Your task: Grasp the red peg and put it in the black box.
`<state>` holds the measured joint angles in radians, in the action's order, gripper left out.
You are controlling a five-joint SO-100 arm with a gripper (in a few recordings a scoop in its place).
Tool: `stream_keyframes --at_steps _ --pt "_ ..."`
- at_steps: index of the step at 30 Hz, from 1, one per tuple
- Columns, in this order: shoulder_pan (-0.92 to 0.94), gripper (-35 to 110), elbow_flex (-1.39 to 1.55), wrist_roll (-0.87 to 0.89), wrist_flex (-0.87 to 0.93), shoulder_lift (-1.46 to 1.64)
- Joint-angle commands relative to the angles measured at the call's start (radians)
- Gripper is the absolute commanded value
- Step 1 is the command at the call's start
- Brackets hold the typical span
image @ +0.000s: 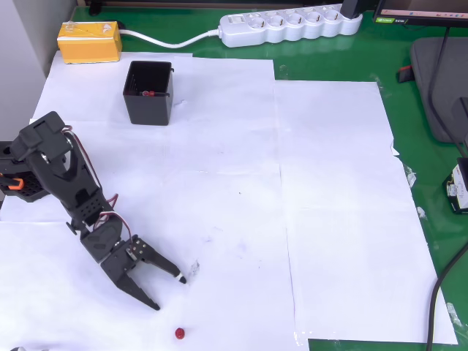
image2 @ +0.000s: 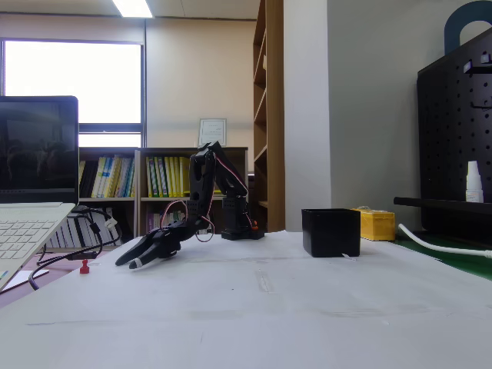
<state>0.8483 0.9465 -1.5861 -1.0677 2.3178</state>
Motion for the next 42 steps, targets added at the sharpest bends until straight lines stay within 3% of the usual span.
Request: stream_keyframes --at_steps 1,11,42 --pt "0.026 28 0.064 -0.017 0.015 0.005" --pt "0.054 29 0.186 -0.057 0.137 0.025" --pt "0.064 29 0.387 -0.029 0.192 0.135"
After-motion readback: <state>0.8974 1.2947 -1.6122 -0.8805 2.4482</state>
